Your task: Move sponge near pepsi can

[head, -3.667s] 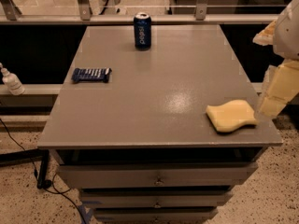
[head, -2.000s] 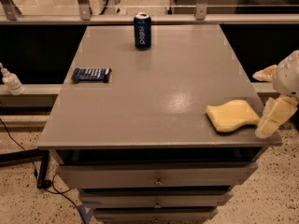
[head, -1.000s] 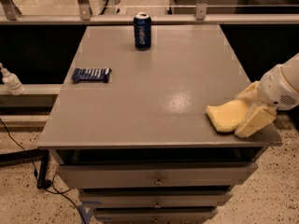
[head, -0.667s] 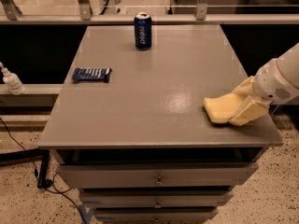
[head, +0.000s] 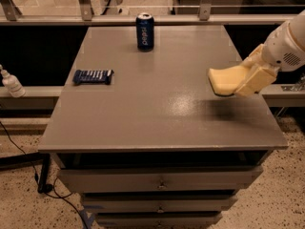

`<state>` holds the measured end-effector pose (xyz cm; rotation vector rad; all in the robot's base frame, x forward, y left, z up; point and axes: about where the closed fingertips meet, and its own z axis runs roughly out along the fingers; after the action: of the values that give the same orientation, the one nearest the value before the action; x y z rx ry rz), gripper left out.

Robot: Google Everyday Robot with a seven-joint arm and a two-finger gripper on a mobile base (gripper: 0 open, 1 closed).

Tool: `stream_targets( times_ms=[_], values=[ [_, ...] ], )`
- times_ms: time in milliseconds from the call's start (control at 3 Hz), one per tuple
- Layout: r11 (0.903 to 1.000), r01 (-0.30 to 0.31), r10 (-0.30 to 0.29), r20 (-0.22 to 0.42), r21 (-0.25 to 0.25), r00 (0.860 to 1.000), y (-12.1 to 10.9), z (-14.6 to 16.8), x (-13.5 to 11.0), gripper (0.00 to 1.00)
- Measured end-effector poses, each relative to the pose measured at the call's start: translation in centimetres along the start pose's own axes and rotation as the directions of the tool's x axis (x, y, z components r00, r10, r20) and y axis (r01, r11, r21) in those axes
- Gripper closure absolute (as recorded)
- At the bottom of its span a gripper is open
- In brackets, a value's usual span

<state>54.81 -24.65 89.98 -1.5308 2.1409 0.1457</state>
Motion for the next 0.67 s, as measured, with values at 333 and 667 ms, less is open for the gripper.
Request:
stream_targets(
  times_ms=[333,667],
  values=[
    [1.0,0.0,0.0,0.0,0.0,1.0,0.0,0.0,0.0,1.0],
    [0.9989,-0.019,0.018,0.029,0.044,0.999,-2.1,0.9,-0.7,1.0]
  ],
)
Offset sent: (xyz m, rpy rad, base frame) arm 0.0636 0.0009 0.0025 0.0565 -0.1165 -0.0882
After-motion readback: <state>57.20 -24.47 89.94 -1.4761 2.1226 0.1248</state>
